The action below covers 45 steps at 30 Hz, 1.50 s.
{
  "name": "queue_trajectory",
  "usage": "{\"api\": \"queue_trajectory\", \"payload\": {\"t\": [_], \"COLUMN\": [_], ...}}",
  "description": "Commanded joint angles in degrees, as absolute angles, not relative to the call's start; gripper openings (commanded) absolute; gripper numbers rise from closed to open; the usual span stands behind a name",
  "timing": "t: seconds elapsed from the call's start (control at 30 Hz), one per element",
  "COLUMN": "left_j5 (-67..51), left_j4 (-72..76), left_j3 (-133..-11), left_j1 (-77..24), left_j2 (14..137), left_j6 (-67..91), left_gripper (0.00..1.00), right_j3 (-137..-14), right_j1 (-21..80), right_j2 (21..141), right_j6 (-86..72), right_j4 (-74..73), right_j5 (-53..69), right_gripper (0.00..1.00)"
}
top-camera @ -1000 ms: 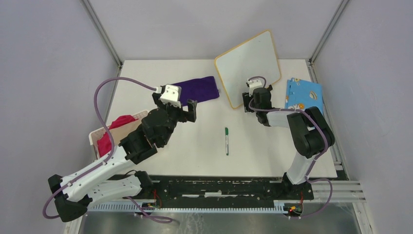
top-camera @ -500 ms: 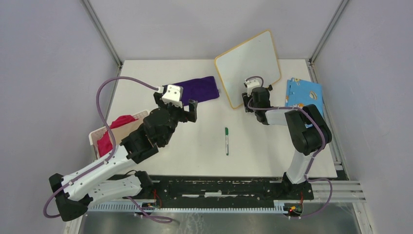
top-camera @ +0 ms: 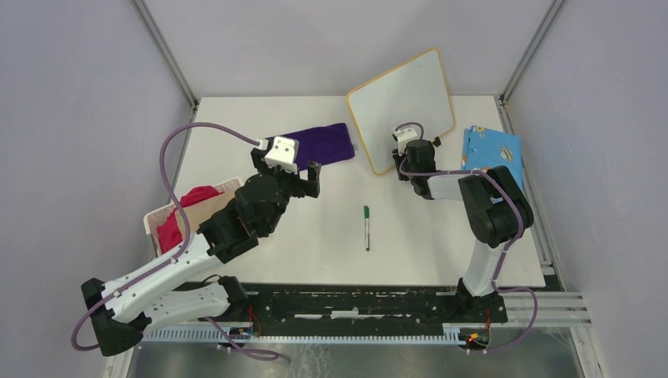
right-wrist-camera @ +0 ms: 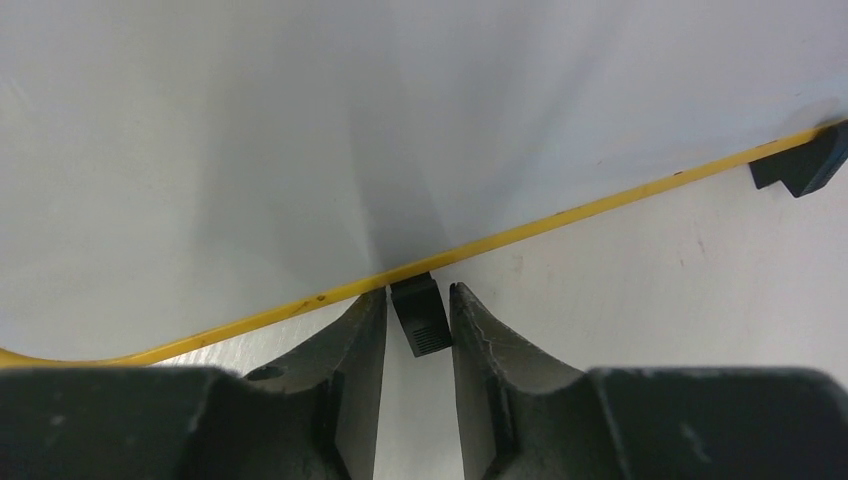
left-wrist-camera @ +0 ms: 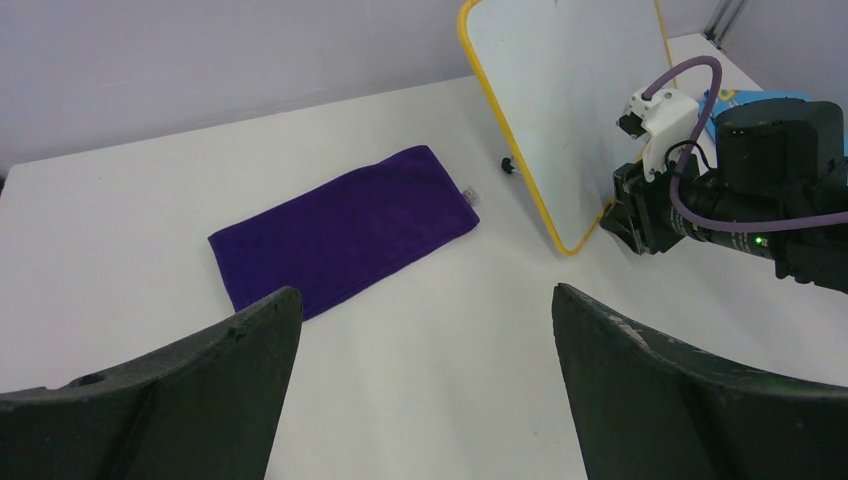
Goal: Write a sentence on the whiteboard
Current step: Move the whiteboard to the center of the board.
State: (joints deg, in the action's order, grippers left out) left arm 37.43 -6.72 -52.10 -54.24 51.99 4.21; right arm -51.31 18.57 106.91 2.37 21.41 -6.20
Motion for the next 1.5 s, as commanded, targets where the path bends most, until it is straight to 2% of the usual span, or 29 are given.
{"api": "queue_trajectory", "payload": {"t": [0.0, 0.17, 0.57, 0.67, 0.7, 0.93, 1.47], "left_j5": [38.3, 37.8, 37.3, 37.3, 37.2, 37.1, 38.4], "left_j4": [-3.8, -4.2, -4.5, -4.5, -4.5, -4.6, -4.6], "left_j3": [-52.2, -52.4, -52.7, -52.7, -52.7, -52.6, -52.6], "left_j1": [-54.6, -54.6, -54.6, -54.6, -54.7, -55.1, -55.7], "left_j2": [52.0, 51.8, 51.0, 50.9, 50.9, 51.2, 51.3], "left_j6": [2.2, 2.5, 3.2, 3.3, 3.4, 3.6, 3.1], "left_gripper": [0.99, 0.99, 0.99, 0.99, 0.99, 0.99, 0.99], "right_j3": [-52.5, -50.3, -43.9, -42.1, -41.4, -39.0, -44.5], "right_j1": [18.3, 18.7, 22.8, 25.3, 26.2, 31.3, 42.9], "right_j2": [106.5, 105.3, 99.2, 97.6, 97.1, 95.5, 97.3], "right_j6": [2.8, 3.1, 0.1, -2.9, -4.1, -10.2, -23.4], "right_j4": [24.7, 25.2, 24.8, 23.7, 23.2, 20.5, 12.9], "right_j5": [-4.8, -4.3, -8.5, -12.0, -13.3, -19.5, -29.1], "right_gripper": [0.33, 0.24, 0.13, 0.01, 0.00, 0.00, 0.00]}}
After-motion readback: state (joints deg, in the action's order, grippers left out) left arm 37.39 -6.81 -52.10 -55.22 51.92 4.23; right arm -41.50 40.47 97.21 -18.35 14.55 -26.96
